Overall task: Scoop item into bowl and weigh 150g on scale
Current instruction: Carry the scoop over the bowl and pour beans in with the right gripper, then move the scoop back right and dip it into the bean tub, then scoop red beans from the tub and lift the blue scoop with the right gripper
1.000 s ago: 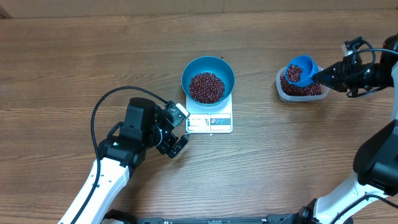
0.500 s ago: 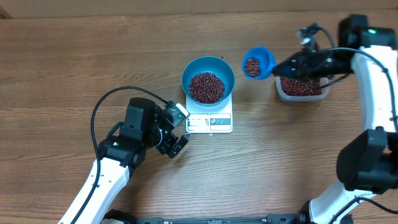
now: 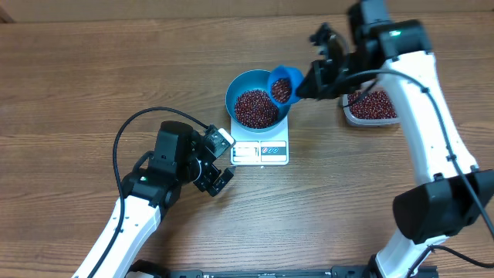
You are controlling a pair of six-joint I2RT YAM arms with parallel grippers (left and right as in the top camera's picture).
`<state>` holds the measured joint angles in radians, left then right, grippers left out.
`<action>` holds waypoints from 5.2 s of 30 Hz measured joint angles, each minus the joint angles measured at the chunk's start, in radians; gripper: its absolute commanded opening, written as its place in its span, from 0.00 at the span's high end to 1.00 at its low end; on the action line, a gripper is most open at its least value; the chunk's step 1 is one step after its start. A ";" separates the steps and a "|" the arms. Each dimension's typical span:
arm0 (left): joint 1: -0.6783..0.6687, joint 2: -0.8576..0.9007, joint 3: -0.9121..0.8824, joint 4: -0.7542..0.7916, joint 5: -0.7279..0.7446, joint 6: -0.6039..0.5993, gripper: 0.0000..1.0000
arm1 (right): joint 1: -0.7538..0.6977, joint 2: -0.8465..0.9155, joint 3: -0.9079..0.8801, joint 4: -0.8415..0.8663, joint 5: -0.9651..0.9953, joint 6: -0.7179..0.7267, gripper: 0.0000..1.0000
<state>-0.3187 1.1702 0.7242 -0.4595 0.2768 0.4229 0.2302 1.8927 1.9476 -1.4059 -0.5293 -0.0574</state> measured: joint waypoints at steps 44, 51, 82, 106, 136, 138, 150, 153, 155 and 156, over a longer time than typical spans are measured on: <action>0.000 0.000 0.000 0.000 0.000 0.000 0.00 | 0.446 0.000 0.000 0.212 0.916 0.041 0.96; 0.000 0.000 0.000 0.000 0.000 0.000 0.01 | 0.439 -0.005 0.000 0.210 0.813 0.038 0.96; 0.000 0.000 0.000 0.000 0.000 0.000 0.00 | -0.318 -0.144 -0.089 0.043 0.642 0.055 0.96; 0.000 0.000 0.000 0.000 0.000 0.000 0.00 | -0.282 -0.100 -0.091 -0.035 0.672 0.065 0.96; 0.000 0.000 0.000 0.000 0.000 0.000 0.00 | -0.207 0.027 -0.259 0.156 0.853 0.060 0.96; 0.000 0.000 0.000 0.000 0.000 0.000 0.01 | -0.201 0.033 -0.259 0.153 0.882 0.069 0.96; 0.000 0.000 0.000 0.000 0.000 0.000 0.00 | -0.190 0.047 -0.283 0.178 0.893 0.080 0.96; 0.000 0.000 0.000 0.000 0.000 0.000 0.00 | -0.189 0.074 -0.291 0.164 0.875 0.080 0.96; 0.000 0.000 0.000 0.000 0.000 0.000 0.00 | -0.188 0.087 -0.298 0.156 0.856 0.077 0.96; 0.000 0.000 0.000 0.000 0.000 0.000 0.00 | -0.184 0.091 -0.301 0.156 0.843 0.074 0.96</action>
<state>-0.3187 1.1702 0.7242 -0.4595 0.2768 0.4229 0.0460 1.9839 1.6470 -1.2503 0.3138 0.0166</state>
